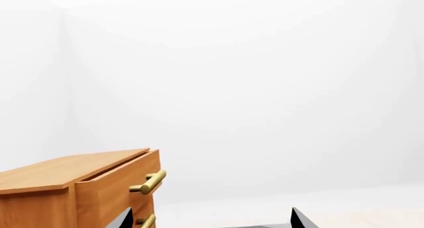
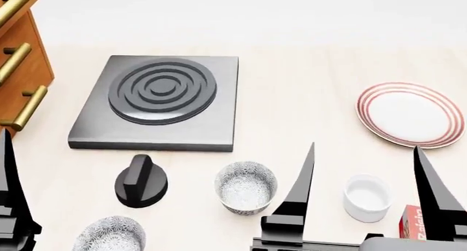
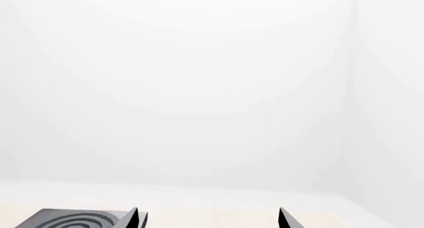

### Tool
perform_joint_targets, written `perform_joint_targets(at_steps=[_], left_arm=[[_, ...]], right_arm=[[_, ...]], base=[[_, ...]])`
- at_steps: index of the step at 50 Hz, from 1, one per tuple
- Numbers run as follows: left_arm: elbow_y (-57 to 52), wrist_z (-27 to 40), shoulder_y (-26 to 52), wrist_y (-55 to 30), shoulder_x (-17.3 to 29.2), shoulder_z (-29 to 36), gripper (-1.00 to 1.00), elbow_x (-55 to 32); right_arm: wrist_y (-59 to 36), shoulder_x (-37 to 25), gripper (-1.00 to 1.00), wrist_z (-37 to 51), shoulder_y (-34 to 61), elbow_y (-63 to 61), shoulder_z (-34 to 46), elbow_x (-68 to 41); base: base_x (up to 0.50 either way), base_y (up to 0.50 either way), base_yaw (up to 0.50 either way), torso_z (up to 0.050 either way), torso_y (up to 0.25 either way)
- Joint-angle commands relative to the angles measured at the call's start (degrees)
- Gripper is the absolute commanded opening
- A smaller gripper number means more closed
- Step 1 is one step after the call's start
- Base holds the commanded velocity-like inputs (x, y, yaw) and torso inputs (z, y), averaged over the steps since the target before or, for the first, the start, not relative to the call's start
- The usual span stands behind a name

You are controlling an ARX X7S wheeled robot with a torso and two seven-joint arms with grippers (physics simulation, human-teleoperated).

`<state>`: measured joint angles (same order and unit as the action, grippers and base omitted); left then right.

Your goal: Pick the akita bowl next to the ramekin and place it on the plate.

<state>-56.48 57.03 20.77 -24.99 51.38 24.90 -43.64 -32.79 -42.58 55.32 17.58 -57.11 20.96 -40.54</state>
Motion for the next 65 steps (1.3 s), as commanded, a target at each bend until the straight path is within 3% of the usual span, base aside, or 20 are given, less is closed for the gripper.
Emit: perform_joint_targets(at_steps=[1, 65], left_arm=[[0.06, 0.12, -0.32, 0.67, 0.37, -0.03, 1.0, 0.03], [0.52, 0.82, 0.52, 1.02, 0.92, 1.38, 1.0, 0.16]], right_arm=[[0.47, -0.54, 1.0, 0.52, -0.1, -0.35, 0.09, -0.24], [2.61, -2.24, 1.0, 1.87, 1.05, 0.33, 1.29, -1.3]], base=[[0.1, 0.0, 0.0, 0.0, 0.0], [0.1, 0.0, 0.0, 0.0, 0.0]])
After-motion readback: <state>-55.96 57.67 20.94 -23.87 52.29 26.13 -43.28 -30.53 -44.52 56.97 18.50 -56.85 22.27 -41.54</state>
